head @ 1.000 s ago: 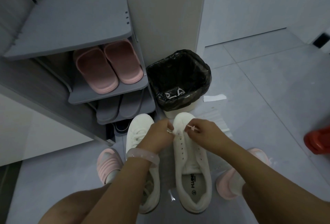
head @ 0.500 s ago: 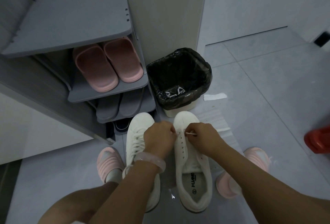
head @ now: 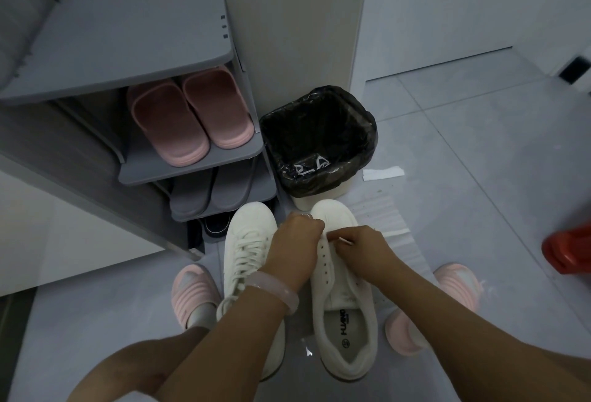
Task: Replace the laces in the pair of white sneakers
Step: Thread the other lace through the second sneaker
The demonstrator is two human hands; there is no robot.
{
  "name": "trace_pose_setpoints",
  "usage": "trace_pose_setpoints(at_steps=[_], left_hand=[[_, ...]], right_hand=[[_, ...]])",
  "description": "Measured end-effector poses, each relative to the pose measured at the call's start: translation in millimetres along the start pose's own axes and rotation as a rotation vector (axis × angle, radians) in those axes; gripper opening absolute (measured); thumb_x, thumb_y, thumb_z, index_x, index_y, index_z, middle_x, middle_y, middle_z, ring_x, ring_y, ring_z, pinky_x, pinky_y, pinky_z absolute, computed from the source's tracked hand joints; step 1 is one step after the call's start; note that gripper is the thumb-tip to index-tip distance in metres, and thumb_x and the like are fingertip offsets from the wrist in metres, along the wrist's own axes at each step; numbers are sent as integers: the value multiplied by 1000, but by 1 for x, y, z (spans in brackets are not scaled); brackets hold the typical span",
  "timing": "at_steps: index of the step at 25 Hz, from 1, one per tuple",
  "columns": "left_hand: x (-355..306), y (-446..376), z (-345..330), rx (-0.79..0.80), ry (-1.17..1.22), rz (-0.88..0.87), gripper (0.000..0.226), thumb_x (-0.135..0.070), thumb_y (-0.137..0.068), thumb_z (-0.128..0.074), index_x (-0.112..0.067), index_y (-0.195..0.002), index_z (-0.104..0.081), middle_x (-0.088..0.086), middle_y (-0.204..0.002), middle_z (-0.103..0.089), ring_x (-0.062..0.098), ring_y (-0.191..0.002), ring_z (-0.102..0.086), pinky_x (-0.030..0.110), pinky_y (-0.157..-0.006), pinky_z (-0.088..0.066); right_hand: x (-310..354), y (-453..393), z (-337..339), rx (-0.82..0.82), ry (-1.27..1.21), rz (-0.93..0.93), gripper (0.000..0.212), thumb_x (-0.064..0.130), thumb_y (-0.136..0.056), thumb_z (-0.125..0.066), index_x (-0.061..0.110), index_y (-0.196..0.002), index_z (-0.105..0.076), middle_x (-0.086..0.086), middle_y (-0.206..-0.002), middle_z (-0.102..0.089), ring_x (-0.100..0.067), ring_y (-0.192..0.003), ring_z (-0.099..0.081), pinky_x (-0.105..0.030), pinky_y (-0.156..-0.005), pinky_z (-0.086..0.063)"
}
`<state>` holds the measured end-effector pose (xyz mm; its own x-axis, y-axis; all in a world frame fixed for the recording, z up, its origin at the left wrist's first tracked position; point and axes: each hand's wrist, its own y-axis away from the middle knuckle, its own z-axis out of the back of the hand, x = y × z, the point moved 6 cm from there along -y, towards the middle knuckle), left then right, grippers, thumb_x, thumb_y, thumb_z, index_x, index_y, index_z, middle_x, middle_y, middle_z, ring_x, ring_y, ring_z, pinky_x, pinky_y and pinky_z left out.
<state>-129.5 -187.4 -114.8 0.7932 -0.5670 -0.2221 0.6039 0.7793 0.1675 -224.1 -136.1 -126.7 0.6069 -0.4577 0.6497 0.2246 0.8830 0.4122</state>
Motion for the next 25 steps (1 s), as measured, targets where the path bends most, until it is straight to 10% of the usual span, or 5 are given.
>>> trace_pose_setpoints(at_steps=[6,11,20,25], left_hand=[[9,4,4,-100,371,155,10,-2,-84,-51,-12,-82,-52,8,-87,-60,22,-86,-55,32,-71,-40],[26,11,-10,-33,771,414,30,-9,-81,-64,-21,-57,-52,-9,-65,-52,11,-73,-52,9,-57,-36],[15,20,-10,137,697,425,31,-28,-79,-64,-12,-96,-44,-6,-78,-46,9,-72,-47,21,-57,-35],[11,25,-10,103,666,446,28,-26,-79,-62,-10,-96,-48,0,-86,-51,15,-78,-50,26,-67,-39]], right_hand=[[-4,-3,-2,4,-46,-22,32,13,-92,-47,20,-117,-65,-4,-119,-65,-20,-109,-57,-18,-79,-39],[-4,-5,-4,-19,46,-28,28,20,-90,-53,23,-115,-65,-3,-119,-64,-19,-110,-57,-17,-75,-35],[4,-5,-8,-126,132,-5,16,18,-90,-51,16,-99,-65,-8,-99,-66,-23,-93,-59,-24,-71,-40],[4,10,46,-357,-563,-45,19,10,-93,-47,17,-77,-55,1,-75,-52,-12,-65,-45,-22,-57,-36]])
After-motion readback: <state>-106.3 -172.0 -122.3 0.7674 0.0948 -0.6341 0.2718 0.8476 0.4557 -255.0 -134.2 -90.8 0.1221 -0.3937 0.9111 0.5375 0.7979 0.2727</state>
